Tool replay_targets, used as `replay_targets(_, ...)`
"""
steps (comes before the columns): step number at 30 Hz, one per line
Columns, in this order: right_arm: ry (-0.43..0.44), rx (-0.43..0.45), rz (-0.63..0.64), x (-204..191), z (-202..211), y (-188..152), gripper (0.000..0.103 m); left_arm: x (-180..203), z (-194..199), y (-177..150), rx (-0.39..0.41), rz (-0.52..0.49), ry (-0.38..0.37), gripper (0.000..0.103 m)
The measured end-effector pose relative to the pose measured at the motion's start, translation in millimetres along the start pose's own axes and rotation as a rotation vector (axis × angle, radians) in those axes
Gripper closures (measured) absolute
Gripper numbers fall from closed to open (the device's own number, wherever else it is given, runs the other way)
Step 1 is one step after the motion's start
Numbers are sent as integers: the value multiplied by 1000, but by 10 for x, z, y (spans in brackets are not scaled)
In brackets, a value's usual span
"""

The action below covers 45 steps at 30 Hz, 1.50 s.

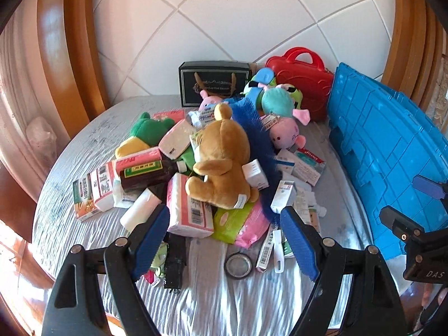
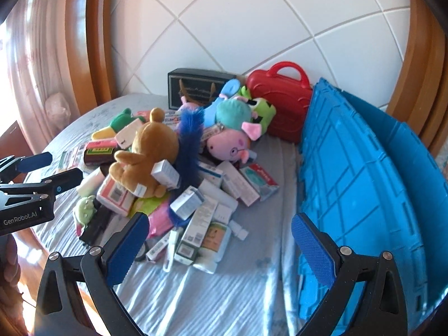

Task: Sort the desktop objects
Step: 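Withdraw both tools from the crate back toward the pile, then grasp the black tape roll with the left tool while the right tool grasps the white medicine bottle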

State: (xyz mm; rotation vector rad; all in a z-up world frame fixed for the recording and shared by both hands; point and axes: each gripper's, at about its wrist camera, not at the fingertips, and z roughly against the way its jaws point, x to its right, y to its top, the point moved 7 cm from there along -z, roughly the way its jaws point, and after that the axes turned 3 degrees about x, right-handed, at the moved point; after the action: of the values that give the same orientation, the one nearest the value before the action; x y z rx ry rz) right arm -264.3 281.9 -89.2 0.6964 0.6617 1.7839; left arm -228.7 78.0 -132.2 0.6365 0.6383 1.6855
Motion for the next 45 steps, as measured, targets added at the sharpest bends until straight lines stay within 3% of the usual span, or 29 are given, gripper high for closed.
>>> replay_targets(9,39,-173,-58,-155,-622,-523,0,-74,-647,-652,-190,-8,-17,22)
replay_targets(16,-21,-296,-107,-14,-1016,-1018,0,45,-1096,-1091,-309,-41,-63,22)
replay_targets(23,-20,-382,-194,226,-1281,-1481,0,189,-1425,-1426,-386,-83,-77,22)
replay_targets(30,27,-381,-225,248,-1425,-1589,1,279,-1713,-1562,-398,-121,-65,22)
replay_targets(35,50,-384,-211,171,-1585,-1548,21,336,-1848,-1550,-373,-159,-48,22)
replay_targets(41,77,-393,-214,112,-1801,-1500,26,342,-1932,-1474,-351,-143,-57,22)
replay_targets(43,83,-413,-213,92,-1883,-1531,38,351,-1919,-1479,-351,-151,-63,25)
replay_targets(44,76,-428,-205,84,-1923,-1560,56,355,-1906,-1483,-348,-154,-67,28)
replay_targets(45,61,-439,-196,87,-1948,-1588,59,359,-1892,-1487,-348,-157,-69,33)
